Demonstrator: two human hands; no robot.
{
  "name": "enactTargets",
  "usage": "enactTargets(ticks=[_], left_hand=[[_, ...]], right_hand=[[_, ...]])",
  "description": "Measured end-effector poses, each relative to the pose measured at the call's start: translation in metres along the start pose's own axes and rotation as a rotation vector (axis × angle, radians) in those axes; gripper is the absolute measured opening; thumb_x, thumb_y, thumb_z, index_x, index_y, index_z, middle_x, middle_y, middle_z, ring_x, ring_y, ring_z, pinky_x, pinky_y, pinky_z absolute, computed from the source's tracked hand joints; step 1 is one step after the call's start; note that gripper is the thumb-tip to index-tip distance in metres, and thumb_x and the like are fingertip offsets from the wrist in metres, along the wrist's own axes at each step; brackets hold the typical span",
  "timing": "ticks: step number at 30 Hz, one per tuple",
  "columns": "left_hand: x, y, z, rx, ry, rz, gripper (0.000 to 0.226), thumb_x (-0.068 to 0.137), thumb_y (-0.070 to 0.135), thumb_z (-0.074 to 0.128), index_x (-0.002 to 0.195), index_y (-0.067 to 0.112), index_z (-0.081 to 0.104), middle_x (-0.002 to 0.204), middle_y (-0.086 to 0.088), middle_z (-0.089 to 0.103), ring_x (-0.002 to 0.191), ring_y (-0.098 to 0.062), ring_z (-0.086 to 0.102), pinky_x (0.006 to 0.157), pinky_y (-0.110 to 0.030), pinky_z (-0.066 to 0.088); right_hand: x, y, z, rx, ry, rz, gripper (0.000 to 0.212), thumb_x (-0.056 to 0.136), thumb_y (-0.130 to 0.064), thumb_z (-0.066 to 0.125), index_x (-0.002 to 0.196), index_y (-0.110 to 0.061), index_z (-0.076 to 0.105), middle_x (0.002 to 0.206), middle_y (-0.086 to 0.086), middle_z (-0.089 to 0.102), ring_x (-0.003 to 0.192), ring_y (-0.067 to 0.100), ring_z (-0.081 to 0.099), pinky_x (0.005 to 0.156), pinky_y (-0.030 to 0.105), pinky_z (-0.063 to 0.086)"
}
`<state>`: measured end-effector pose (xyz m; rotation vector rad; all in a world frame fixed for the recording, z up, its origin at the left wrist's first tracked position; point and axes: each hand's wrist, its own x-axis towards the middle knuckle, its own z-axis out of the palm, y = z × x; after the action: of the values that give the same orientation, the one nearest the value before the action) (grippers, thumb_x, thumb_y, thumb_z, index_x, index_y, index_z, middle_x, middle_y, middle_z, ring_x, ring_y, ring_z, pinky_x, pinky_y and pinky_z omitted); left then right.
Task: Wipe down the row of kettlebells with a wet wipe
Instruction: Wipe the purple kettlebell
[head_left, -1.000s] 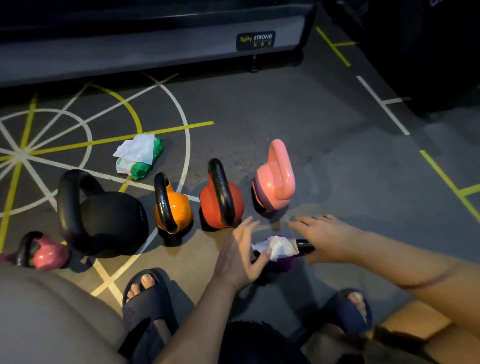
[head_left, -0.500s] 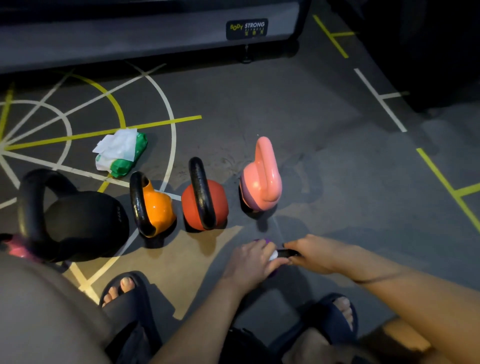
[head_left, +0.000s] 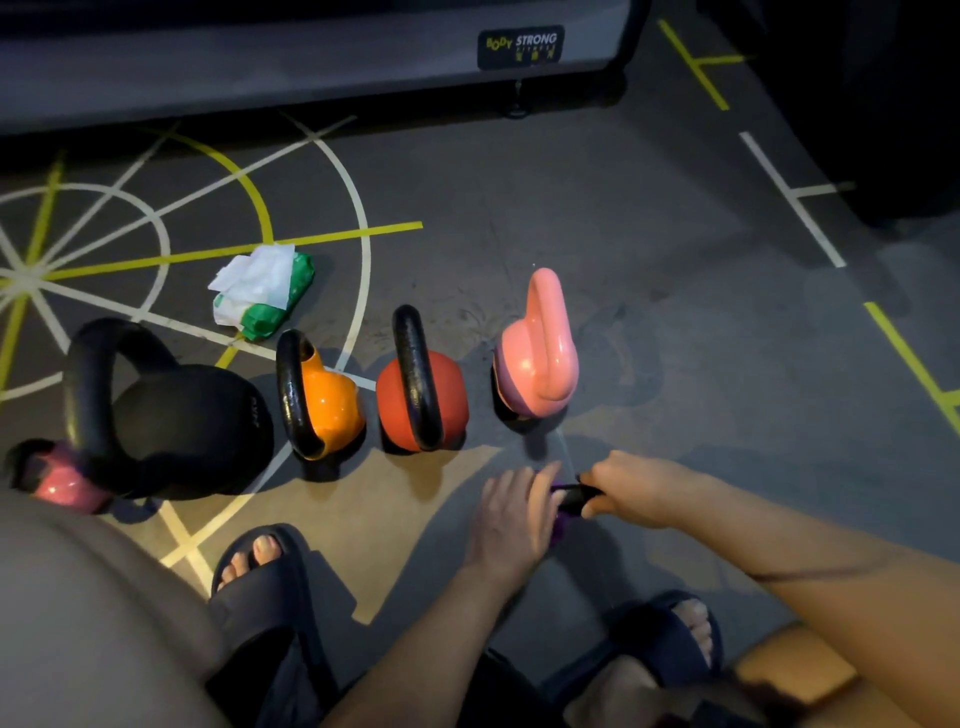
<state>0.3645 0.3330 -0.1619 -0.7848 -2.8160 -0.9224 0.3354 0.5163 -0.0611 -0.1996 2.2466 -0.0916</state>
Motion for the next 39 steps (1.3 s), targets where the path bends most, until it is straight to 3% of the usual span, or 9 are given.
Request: enactTargets(ticks=[2,8,14,20,24,27,30,35,39], left_hand=[[-0.009,-0.023,0.001,0.011,-0.056,0.053,0.042,0.103,0.045,0.04,0.128,0.018,0.06,0.099,-0.002,0.059,0.089,-0.025,0.057,0.082,-0.041,0.049],[-0.025,-0.019,0.005,-0.426,-0.041,-0.381,0.094,0.079,0.087,0.042,0.127,0.008,0.056,0.119,-0.007,0.053,0.111,-0.025,0.055,0.099,-0.044,0.047],[-0.013,0.002,0.001,-0.069,-0.063,-0.005,0.08,0.094,0.071,0.042,0.143,0.007,0.048,0.125,-0.007,0.055,0.124,-0.026,0.048,0.12,-0.057,0.021],[-0.029,-0.027,-0.013,-0.535,-0.186,-0.438,0.052,0.104,0.042,0.044,0.149,0.017,0.04,0.14,0.005,0.046,0.129,-0.014,0.047,0.111,-0.036,0.037],[-0.033,-0.035,-0.014,-0.645,-0.244,-0.62,0.044,0.098,0.017,0.058,0.136,0.036,0.045,0.117,0.013,0.064,0.105,0.0,0.066,0.091,-0.023,0.051],[-0.029,-0.037,-0.004,-0.795,-0.236,-0.751,0.045,0.095,-0.001,0.058,0.125,0.031,0.051,0.105,0.009,0.069,0.088,-0.002,0.071,0.089,-0.038,0.059],[-0.018,-0.037,-0.007,-0.891,-0.295,-0.784,0.046,0.087,-0.016,0.062,0.109,0.024,0.058,0.098,-0.005,0.069,0.084,-0.008,0.069,0.078,-0.026,0.056],[-0.022,-0.047,-0.002,-0.767,-0.292,-0.781,0.041,0.069,0.017,0.074,0.102,0.041,0.068,0.089,0.005,0.076,0.088,-0.017,0.073,0.083,-0.049,0.06],[-0.028,-0.039,-0.004,-0.68,-0.172,-0.749,0.056,0.079,0.02,0.073,0.131,0.039,0.061,0.115,0.014,0.072,0.107,-0.01,0.068,0.093,-0.036,0.056]], right_hand=[[0.003,-0.005,0.001,0.026,0.026,0.004,0.037,0.097,-0.045,0.057,0.117,-0.014,0.062,0.112,0.016,0.066,0.107,0.034,0.061,0.078,0.034,0.042],[0.001,0.0,-0.002,0.082,-0.005,0.007,0.033,0.096,-0.042,0.06,0.115,-0.016,0.065,0.108,0.012,0.066,0.104,0.031,0.062,0.082,0.037,0.049],[-0.002,0.009,-0.005,0.064,0.003,-0.011,0.032,0.094,-0.043,0.062,0.114,-0.019,0.066,0.106,0.01,0.068,0.102,0.027,0.062,0.083,0.038,0.049],[0.006,-0.003,-0.008,0.072,0.001,-0.005,0.032,0.093,-0.042,0.063,0.109,-0.016,0.067,0.103,0.01,0.066,0.098,0.028,0.062,0.077,0.036,0.048],[0.005,0.0,-0.009,0.075,-0.002,-0.001,0.03,0.091,-0.044,0.065,0.108,-0.019,0.068,0.101,0.007,0.068,0.095,0.026,0.063,0.084,0.042,0.052],[0.005,-0.001,-0.008,0.082,0.002,0.0,0.029,0.092,-0.041,0.065,0.109,-0.018,0.068,0.101,0.007,0.068,0.096,0.025,0.062,0.081,0.038,0.051],[0.005,0.002,-0.01,0.092,-0.005,0.005,0.028,0.091,-0.042,0.065,0.108,-0.019,0.068,0.1,0.006,0.068,0.095,0.024,0.062,0.081,0.038,0.051],[0.007,0.001,-0.017,0.053,-0.031,-0.017,0.028,0.089,-0.042,0.068,0.105,-0.019,0.07,0.094,0.005,0.068,0.091,0.024,0.063,0.078,0.036,0.05],[0.01,0.0,-0.02,0.026,-0.032,-0.021,0.031,0.088,-0.045,0.068,0.105,-0.02,0.071,0.094,0.005,0.068,0.09,0.024,0.063,0.078,0.037,0.052]])
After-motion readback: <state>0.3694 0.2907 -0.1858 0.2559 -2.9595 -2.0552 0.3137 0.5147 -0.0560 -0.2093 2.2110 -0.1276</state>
